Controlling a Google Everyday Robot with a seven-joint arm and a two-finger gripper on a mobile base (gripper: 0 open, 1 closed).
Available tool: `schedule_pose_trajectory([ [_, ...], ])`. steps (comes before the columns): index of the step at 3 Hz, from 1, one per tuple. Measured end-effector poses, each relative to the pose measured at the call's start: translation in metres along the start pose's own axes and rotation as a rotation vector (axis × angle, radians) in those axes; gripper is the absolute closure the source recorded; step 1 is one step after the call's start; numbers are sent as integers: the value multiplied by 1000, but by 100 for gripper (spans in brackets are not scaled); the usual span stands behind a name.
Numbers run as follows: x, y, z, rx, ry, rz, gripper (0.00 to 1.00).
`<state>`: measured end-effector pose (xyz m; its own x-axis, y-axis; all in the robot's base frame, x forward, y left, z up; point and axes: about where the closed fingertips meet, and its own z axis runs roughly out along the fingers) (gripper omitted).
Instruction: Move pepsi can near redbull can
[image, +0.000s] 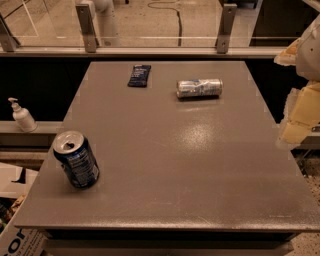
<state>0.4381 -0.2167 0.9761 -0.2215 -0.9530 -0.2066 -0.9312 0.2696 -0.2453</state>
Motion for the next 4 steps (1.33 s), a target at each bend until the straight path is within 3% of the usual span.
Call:
schedule_pose_trajectory([
  [2, -3, 3, 0, -4, -38, -2, 0],
  [3, -5, 14, 11, -47, -130, 13, 0],
  [4, -13, 35, 30, -132, -266, 39, 0],
])
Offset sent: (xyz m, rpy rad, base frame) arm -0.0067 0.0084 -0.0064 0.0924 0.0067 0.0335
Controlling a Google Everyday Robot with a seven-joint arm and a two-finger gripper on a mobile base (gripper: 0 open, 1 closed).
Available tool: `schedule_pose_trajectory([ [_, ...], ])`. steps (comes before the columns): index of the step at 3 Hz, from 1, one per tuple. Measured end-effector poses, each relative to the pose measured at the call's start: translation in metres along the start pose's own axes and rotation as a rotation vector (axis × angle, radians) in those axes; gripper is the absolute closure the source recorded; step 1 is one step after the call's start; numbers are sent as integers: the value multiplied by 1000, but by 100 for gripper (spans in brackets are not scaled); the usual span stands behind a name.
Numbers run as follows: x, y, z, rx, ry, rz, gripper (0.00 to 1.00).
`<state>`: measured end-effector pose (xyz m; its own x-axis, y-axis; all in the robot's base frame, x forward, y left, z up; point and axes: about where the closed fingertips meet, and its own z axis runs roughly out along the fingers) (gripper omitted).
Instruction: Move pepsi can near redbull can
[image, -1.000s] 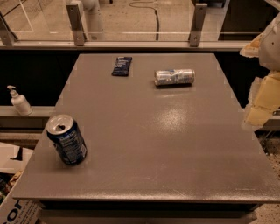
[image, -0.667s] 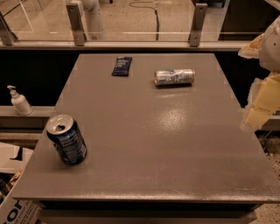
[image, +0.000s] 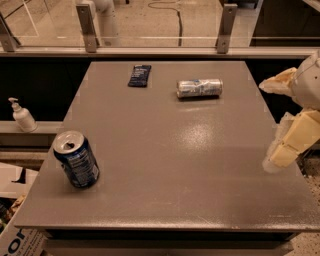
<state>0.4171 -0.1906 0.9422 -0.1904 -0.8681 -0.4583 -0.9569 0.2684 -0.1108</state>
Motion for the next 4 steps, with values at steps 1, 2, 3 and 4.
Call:
schedule_pose_trajectory([
  [1, -4, 18, 25, -91, -167, 39, 0],
  [2, -21, 36, 43, -158, -347, 57, 0],
  [3, -45, 56, 57, -210, -536, 75, 0],
  [4, -70, 75, 64, -249, -702, 99, 0],
])
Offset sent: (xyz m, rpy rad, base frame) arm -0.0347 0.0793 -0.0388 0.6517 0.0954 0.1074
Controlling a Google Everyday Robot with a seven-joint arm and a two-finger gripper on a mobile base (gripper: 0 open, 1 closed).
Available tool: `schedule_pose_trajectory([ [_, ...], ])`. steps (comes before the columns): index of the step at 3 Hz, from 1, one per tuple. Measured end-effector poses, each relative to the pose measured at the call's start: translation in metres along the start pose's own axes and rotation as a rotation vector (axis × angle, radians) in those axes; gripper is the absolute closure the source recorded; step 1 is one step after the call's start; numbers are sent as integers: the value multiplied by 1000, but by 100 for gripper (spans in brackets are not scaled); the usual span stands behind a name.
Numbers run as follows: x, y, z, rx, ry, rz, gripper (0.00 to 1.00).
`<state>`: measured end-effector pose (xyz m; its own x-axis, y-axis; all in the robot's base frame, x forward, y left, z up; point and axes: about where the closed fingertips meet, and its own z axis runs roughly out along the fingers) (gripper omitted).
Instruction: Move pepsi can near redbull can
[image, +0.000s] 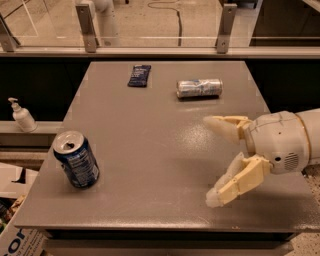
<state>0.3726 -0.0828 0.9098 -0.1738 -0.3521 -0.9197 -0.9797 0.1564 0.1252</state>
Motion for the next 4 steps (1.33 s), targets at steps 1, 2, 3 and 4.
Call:
schedule_pose_trajectory([
  [1, -12, 5, 4, -11, -41, 2, 0],
  [2, -11, 5, 4, -10, -34, -1, 0],
  [3, -13, 5, 6, -12, -59, -11, 0],
  [4, -22, 4, 21, 8, -142, -37, 0],
])
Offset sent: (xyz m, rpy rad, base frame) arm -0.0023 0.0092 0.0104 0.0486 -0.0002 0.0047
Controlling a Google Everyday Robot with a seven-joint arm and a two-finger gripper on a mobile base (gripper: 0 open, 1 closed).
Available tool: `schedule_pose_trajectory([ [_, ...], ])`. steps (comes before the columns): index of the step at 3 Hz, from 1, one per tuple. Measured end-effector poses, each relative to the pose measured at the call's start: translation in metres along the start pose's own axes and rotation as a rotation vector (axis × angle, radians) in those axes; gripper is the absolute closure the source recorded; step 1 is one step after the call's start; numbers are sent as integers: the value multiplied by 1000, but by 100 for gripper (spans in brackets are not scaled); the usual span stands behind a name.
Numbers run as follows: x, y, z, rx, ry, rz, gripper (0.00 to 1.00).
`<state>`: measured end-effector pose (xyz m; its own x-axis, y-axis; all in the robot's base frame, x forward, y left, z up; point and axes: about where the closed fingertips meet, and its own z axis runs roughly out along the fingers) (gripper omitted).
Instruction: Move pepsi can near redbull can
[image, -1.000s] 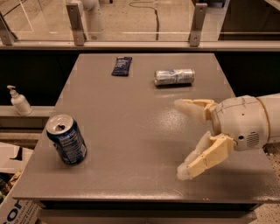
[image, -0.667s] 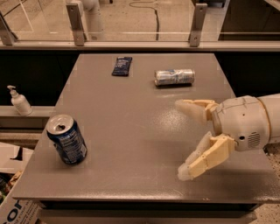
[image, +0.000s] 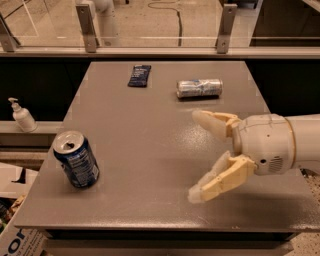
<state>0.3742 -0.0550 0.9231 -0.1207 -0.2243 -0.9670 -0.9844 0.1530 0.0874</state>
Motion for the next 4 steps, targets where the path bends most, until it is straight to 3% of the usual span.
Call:
schedule_pose_trajectory([
  [1, -9, 0, 29, 28, -96, -29, 0],
  [2, -17, 17, 101, 12, -139, -77, 0],
  [4, -18, 16, 102, 22, -126, -112, 0],
])
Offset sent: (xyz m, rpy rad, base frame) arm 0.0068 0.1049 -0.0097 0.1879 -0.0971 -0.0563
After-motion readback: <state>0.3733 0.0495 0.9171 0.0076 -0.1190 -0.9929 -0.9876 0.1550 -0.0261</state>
